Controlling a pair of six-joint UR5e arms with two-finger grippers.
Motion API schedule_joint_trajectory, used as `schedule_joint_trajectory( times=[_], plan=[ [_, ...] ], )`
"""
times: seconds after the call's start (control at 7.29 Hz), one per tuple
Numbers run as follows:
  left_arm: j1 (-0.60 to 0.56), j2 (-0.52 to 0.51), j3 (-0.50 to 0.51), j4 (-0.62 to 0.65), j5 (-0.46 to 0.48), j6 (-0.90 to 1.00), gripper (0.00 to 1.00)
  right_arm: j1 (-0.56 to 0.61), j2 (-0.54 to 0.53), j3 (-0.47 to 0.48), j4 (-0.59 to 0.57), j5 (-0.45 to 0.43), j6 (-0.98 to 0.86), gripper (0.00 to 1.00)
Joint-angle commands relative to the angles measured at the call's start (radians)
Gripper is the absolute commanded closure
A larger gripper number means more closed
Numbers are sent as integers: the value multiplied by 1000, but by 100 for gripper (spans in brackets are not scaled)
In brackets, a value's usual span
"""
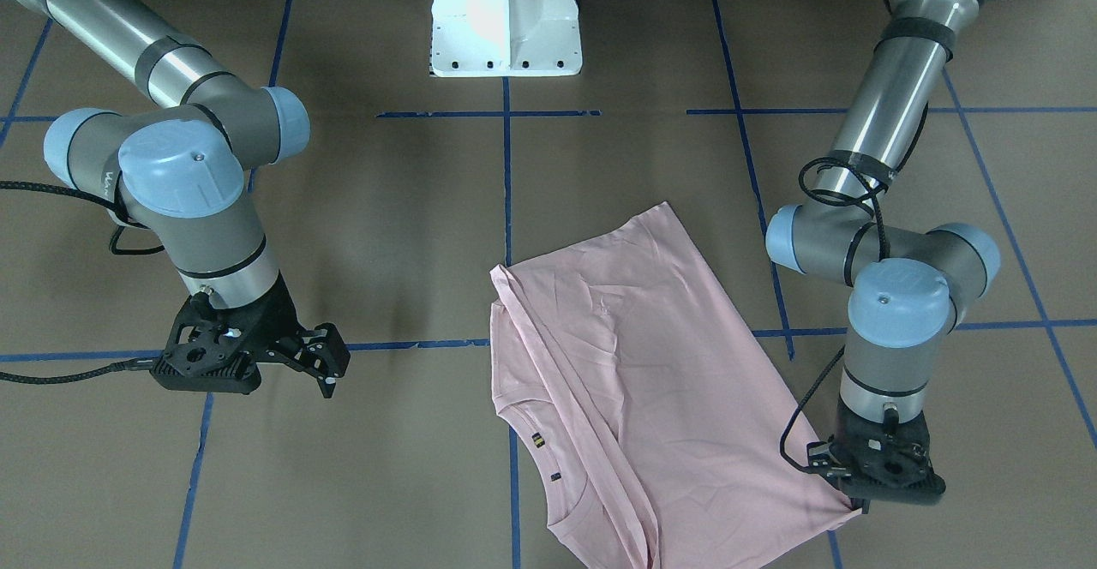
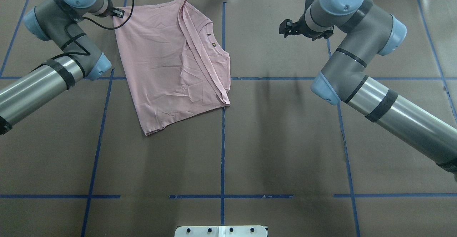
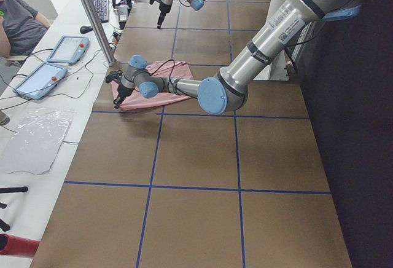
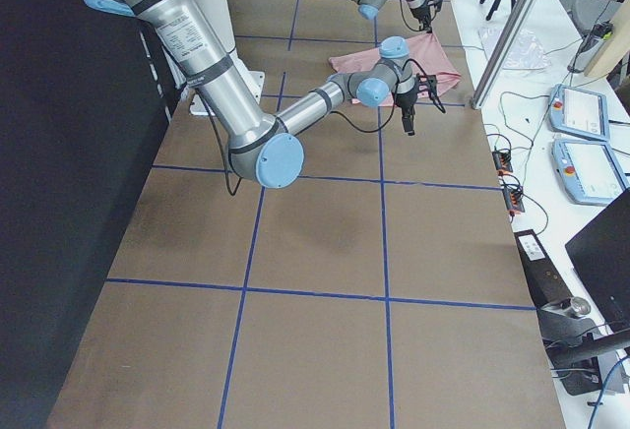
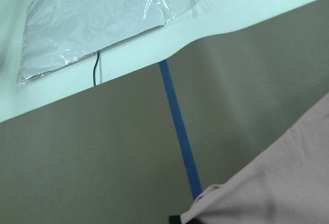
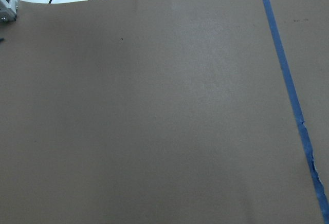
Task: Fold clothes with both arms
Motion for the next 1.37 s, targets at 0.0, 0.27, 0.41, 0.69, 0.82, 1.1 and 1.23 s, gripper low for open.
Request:
schedule_joint_trajectory(
  times=[0.0,0.27,0.41,0.69,0.82,1.1,1.23],
  plan=[
    [-39,82,-122,-42,-147,11,0,-26,34,-4,1,0,50,1],
    [-37,143,-258,-25,-180,0,0,-128,130,-72,-8,-34,145,13],
    [-34,147,-268,-25,-180,-3,0,-178,179,-122,-14,-72,203,15],
    [-30,147,-269,-26,-180,-3,0,-235,253,-201,-60,-124,232,24],
    [-30,147,-269,-26,-180,-3,0,-261,279,-227,-78,-129,232,30],
    [-27,148,-269,-26,-180,-3,0,-299,304,-256,-77,-167,274,41],
    [-27,148,-271,-26,-180,-3,0,-313,316,-259,-77,-168,293,46]
  ],
)
